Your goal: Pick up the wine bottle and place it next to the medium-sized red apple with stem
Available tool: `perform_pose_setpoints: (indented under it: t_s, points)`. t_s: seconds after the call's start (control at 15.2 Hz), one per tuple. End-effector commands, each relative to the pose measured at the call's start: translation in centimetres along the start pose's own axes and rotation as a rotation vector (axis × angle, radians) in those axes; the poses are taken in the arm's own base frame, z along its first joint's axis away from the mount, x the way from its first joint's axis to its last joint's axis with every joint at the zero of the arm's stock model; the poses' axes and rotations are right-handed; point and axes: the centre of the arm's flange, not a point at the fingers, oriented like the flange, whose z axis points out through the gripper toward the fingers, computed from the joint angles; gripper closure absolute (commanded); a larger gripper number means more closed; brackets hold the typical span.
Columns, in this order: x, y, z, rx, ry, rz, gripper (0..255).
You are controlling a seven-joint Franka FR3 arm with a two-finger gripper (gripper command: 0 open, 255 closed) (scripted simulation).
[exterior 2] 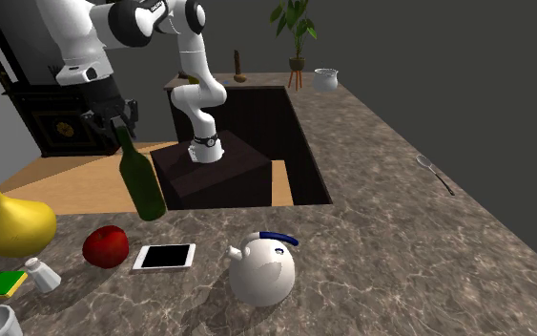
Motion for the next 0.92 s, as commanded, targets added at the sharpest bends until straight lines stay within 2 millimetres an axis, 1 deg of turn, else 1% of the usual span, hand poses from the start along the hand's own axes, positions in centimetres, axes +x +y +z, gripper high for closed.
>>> perform_pose_setpoints:
  t_s: [0.0,0.73,0.86]
  points:
    - [-0.2,0.0,1.1,-0.001,0.001,0.0,255]
    - [-0.7,0.4,6.8,-0.001,0.001,0.0,255]
    - [-0.7,0.4,6.8,-0.001,0.001,0.0,255]
